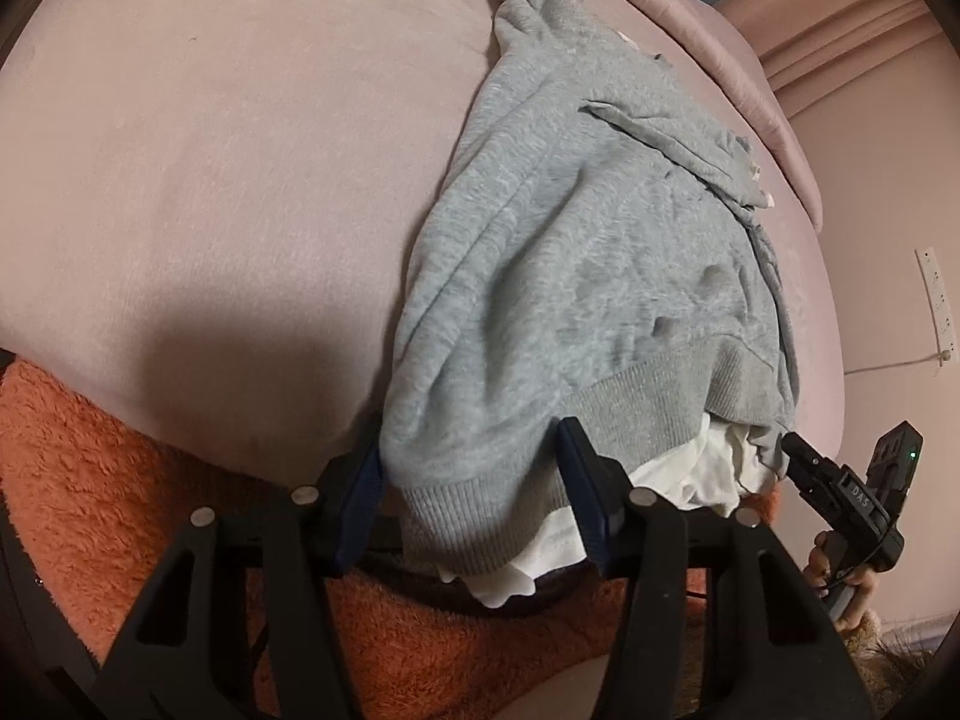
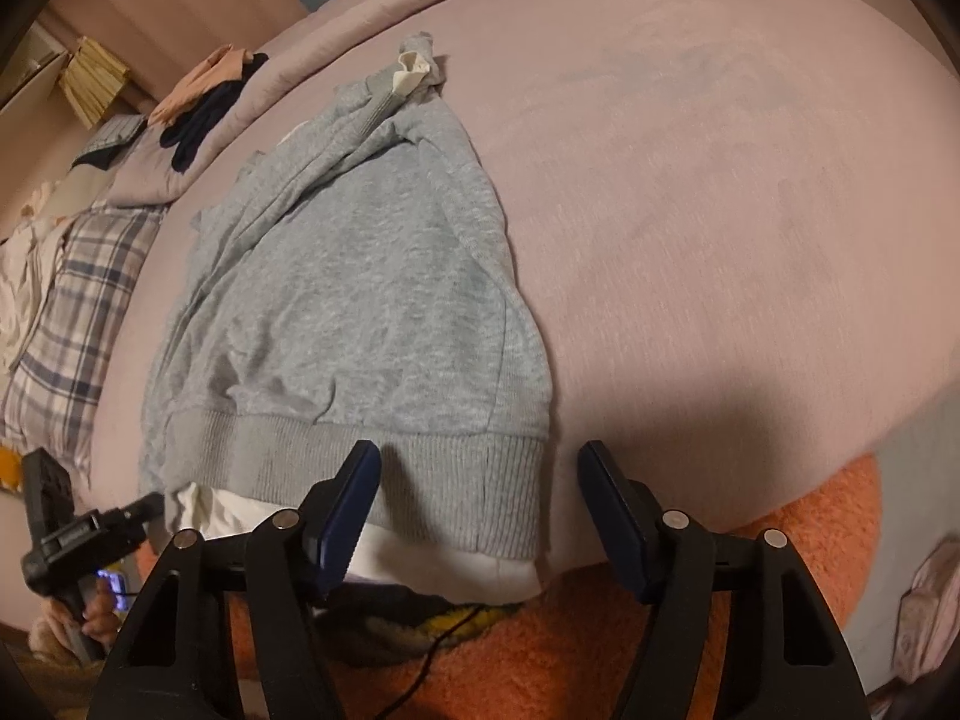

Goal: Fold small clothes
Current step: 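Close both tools on the hem ribbing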

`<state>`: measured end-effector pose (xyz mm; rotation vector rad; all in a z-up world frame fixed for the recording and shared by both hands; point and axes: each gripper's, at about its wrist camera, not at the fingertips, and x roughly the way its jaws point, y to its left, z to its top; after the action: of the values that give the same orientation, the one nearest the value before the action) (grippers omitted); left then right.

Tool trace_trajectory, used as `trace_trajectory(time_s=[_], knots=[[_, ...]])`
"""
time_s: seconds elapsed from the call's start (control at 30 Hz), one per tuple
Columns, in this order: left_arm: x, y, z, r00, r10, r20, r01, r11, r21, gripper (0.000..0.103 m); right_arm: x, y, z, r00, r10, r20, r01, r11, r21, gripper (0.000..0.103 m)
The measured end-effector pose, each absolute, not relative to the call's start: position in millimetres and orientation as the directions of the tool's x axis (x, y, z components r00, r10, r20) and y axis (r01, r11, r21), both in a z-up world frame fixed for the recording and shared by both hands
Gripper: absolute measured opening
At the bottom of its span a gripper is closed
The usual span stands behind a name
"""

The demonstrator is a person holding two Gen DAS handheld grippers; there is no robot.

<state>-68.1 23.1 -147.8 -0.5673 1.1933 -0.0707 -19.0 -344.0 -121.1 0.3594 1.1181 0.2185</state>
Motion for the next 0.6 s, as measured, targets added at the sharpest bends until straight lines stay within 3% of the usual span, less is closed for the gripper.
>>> trace_trajectory(time_s=[0.33, 0.4, 0.47, 0.6], knots=[[-65.7, 25.3, -151.9, 0.386, -0.337, -0.859, -0.245, 0.860, -0.448, 0.046, -19.6, -333.9, -126.5, 0.414, 0.329, -0.849, -0.007, 0.934, 0.358, 0.070], [-64.4, 21.4, -150.6, 0.389, -0.338, -0.857, -0.237, 0.863, -0.447, 0.035, -20.8, -332.1, -125.7, 0.420, 0.314, -0.852, -0.014, 0.940, 0.340, 0.065], [-64.8, 18.0, -149.2, 0.391, -0.356, -0.849, -0.222, 0.859, -0.462, 0.024, -21.0, -332.9, -124.4, 0.424, 0.319, -0.848, -0.019, 0.939, 0.344, 0.051], [-65.7, 10.2, -140.7, 0.402, -0.334, -0.852, -0.189, 0.881, -0.434, 0.021, -22.0, -330.6, -122.2, 0.421, 0.356, -0.834, -0.040, 0.926, 0.375, 0.033]])
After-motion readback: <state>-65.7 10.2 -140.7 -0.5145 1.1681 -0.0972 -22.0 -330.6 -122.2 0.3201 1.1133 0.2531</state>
